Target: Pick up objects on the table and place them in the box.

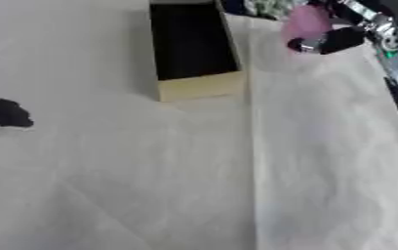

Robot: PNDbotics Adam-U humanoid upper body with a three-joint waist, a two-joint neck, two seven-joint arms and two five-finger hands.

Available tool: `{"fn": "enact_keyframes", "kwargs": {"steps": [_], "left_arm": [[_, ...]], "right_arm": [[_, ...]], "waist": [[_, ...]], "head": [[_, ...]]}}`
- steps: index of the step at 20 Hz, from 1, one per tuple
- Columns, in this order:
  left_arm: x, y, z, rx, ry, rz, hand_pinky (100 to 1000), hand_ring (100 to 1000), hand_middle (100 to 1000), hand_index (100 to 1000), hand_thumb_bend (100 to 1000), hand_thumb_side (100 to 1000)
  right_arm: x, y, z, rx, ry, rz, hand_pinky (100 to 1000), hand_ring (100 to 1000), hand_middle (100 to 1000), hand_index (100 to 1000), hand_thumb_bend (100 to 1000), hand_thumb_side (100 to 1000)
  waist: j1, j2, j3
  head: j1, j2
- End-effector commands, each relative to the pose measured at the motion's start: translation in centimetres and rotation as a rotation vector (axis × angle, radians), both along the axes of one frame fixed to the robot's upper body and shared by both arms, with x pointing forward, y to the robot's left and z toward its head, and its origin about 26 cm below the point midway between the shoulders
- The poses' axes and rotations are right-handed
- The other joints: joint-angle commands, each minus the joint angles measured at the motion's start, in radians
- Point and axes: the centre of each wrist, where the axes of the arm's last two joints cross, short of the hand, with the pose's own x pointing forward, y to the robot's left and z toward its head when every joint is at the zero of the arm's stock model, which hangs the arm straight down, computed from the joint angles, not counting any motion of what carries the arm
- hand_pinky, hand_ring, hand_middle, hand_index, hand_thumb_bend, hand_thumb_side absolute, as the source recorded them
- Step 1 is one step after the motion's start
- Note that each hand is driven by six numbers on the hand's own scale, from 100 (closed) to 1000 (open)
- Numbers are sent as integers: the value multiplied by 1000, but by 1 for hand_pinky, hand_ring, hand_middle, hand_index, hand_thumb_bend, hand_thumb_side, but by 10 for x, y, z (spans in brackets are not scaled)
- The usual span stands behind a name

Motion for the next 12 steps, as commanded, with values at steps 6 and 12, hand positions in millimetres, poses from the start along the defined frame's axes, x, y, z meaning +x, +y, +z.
{"fn": "enact_keyframes", "kwargs": {"steps": [6, 12], "left_arm": [[-1, -1, 3, 8, -4, -23, 819, 726, 682, 804, 575, 672], [-2, -3, 2, 6, 2, -37, 819, 727, 682, 804, 577, 669]], "right_arm": [[1, 21, 39, -45, -81, 80, 728, 712, 670, 523, 519, 281], [17, 55, 45, -68, -76, 177, 728, 712, 670, 525, 517, 282]], "waist": [[1, -49, 4], [-1, -63, 22]], "head": [[-4, 5], [-19, 5]]}}
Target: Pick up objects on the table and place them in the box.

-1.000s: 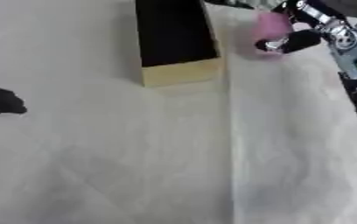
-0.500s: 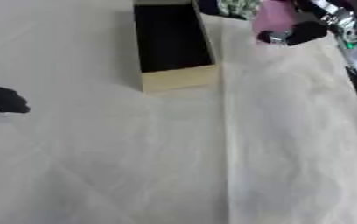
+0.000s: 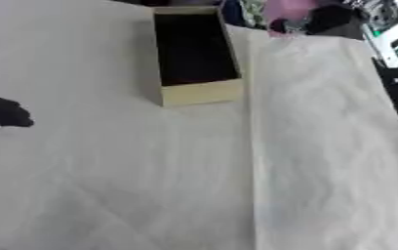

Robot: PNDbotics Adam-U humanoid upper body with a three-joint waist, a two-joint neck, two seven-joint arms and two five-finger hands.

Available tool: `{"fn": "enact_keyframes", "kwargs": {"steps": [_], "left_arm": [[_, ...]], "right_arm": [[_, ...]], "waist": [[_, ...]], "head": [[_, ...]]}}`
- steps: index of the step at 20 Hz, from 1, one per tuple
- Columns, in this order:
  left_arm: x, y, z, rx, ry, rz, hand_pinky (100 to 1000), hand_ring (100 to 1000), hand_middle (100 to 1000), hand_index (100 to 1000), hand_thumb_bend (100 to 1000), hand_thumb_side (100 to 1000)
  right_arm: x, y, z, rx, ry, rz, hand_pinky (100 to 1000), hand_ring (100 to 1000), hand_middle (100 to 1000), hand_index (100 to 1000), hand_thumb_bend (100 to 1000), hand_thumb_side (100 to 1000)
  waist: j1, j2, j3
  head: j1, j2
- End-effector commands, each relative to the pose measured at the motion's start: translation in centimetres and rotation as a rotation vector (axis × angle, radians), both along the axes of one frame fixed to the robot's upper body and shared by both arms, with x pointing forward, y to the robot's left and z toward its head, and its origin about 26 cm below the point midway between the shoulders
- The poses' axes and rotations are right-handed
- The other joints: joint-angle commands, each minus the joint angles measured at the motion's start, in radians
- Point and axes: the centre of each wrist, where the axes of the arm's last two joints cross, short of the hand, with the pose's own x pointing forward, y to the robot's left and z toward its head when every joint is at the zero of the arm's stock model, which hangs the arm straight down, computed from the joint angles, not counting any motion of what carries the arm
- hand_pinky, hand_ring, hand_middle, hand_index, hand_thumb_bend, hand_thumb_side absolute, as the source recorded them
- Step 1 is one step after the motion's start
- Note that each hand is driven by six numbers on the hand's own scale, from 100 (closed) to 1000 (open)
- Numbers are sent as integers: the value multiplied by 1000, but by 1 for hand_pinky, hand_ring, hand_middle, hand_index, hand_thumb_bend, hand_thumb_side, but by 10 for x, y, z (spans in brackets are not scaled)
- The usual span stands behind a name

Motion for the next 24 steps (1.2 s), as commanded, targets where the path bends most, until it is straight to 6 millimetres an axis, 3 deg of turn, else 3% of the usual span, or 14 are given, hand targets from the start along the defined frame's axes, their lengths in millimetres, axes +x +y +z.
{"fn": "enact_keyframes", "kwargs": {"steps": [1, 6, 11, 17, 24], "left_arm": [[-2, -2, 3, -2, -10, -21, 819, 727, 682, 804, 577, 668], [-2, -5, 5, -9, -13, -36, 819, 727, 682, 804, 578, 667], [-2, -5, 5, -11, -14, -40, 819, 727, 682, 804, 578, 667], [-3, -8, 7, -19, -21, -54, 819, 727, 683, 804, 578, 669], [-3, -9, 8, -21, -22, -57, 819, 727, 683, 804, 578, 669]], "right_arm": [[2, 15, 16, -35, -26, 45, 728, 713, 670, 525, 517, 280], [16, 39, 11, -52, 8, 103, 726, 712, 669, 531, 516, 276], [20, 44, 8, -64, 22, 113, 725, 711, 669, 539, 517, 275], [34, 73, -13, -109, 99, 166, 725, 713, 672, 553, 517, 267], [41, 82, -28, -141, 135, 174, 724, 713, 673, 569, 514, 269]], "waist": [[5, -28, 8], [6, -31, 37], [7, -29, 44], [14, -17, 59], [15, -12, 65]], "head": [[-11, 2], [-24, -11], [-27, -14], [-37, -24], [-39, -30]]}}
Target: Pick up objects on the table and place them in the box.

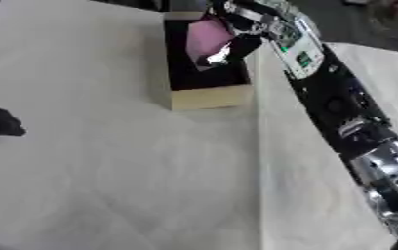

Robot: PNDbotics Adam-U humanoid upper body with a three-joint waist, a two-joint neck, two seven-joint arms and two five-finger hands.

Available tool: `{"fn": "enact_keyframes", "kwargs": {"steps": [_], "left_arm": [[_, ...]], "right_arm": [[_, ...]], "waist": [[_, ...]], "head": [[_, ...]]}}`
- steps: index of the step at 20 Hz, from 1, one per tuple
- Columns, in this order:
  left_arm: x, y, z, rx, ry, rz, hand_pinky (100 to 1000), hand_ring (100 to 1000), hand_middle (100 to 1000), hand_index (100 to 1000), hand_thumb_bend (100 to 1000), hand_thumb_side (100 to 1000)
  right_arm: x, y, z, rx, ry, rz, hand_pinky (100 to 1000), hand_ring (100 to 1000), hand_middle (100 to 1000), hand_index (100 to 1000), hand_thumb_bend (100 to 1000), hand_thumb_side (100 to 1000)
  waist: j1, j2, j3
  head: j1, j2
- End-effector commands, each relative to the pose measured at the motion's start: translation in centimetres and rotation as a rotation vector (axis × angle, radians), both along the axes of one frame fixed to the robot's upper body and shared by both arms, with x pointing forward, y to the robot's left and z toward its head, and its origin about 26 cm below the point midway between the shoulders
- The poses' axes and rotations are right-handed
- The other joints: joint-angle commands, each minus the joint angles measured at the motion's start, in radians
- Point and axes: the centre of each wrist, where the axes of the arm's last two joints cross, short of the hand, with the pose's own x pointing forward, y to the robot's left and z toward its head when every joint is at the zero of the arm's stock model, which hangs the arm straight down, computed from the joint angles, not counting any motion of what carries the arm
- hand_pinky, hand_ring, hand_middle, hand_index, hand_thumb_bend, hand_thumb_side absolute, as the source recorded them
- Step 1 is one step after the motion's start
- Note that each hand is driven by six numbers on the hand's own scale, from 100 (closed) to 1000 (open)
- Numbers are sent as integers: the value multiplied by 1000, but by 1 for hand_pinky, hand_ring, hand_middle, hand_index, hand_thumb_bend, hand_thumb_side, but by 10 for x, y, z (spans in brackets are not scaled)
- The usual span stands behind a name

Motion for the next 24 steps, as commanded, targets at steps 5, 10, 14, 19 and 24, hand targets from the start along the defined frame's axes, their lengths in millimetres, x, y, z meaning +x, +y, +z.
{"fn": "enact_keyframes", "kwargs": {"steps": [5, 10, 14, 19, 24], "left_arm": [[-2, -2, 8, -1, -29, -16, 819, 727, 683, 804, 580, 669], [-2, -3, 8, -3, -30, -16, 819, 727, 683, 805, 580, 669], [-2, -2, 8, -4, -30, -16, 819, 727, 683, 805, 580, 668], [-2, -2, 8, -5, -28, -14, 818, 727, 684, 805, 580, 668], [-2, -1, 7, -4, -27, -12, 818, 728, 684, 805, 581, 669]], "right_arm": [[4, 0, -3, -37, -3, -25, 725, 718, 684, 605, 526, 283], [5, 2, -11, -58, -10, -33, 728, 728, 709, 779, 566, 337], [5, 0, -12, -62, -45, -51, 732, 741, 759, 926, 635, 399], [4, -3, -13, -66, -96, -82, 737, 748, 789, 963, 741, 420], [3, -8, -14, -58, -131, -103, 746, 760, 830, 979, 800, 477]], "waist": [[15, -12, -1], [15, -9, -2], [16, -10, -5], [18, -11, -9], [19, -12, -15]], "head": [[-6, -13], [-7, -14], [-5, -15], [-4, -14], [-6, -11]]}}
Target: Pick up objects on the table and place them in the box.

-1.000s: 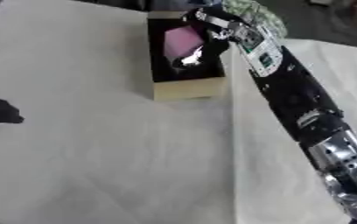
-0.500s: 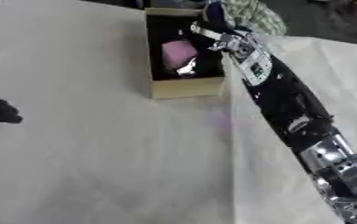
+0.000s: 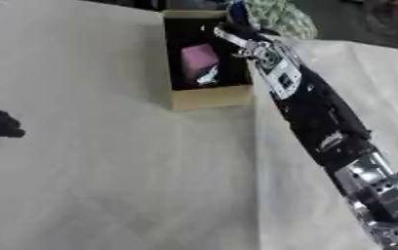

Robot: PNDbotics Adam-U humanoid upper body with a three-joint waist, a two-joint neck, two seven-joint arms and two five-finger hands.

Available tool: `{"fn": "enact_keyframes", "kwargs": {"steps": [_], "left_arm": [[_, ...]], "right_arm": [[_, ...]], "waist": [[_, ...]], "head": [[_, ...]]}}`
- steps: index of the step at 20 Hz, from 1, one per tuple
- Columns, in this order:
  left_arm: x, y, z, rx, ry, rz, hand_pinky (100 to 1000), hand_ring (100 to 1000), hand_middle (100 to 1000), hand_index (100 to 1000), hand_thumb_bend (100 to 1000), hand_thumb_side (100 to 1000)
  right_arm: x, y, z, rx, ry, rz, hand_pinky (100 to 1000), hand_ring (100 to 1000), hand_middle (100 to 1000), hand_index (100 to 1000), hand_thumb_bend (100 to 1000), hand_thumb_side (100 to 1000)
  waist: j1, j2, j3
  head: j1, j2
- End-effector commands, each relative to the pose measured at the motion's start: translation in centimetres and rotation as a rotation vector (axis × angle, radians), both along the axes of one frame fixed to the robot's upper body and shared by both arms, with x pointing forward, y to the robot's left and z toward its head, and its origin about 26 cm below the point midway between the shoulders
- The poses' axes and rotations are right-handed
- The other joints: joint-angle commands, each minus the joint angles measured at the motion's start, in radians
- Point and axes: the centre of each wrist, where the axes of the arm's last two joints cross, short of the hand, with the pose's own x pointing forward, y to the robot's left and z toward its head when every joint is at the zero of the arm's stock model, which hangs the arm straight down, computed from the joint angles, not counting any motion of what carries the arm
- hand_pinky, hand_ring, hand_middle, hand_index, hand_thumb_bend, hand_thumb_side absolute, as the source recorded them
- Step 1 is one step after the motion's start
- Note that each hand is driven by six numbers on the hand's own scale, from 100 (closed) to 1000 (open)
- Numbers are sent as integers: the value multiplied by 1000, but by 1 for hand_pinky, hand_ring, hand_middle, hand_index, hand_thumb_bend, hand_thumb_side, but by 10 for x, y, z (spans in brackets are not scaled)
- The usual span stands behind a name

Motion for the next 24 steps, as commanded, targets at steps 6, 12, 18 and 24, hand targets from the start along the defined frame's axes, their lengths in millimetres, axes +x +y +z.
{"fn": "enact_keyframes", "kwargs": {"steps": [6, 12, 18, 24], "left_arm": [[-2, 1, 4, -2, -15, -2, 818, 728, 684, 805, 581, 667], [-2, 3, 0, -1, -2, 9, 818, 728, 684, 805, 582, 667], [-2, 10, -10, 4, 30, 38, 817, 729, 684, 804, 584, 664], [-2, 16, -18, -2, 52, 78, 816, 729, 684, 804, 586, 664]], "right_arm": [[-6, -17, 22, -4, -75, -29, 760, 779, 872, 984, 821, 542], [-13, -17, 36, -11, -77, 5, 761, 780, 871, 982, 817, 561], [-25, -18, 51, -18, -75, 67, 761, 778, 850, 979, 802, 622], [-45, -17, 65, 15, -150, 146, 746, 757, 823, 969, 786, 629]], "waist": [[18, -28, -19], [26, -42, -48], [39, -73, -120], [56, -86, -192]], "head": [[-2, -1], [0, 13], [15, 46], [44, 56]]}}
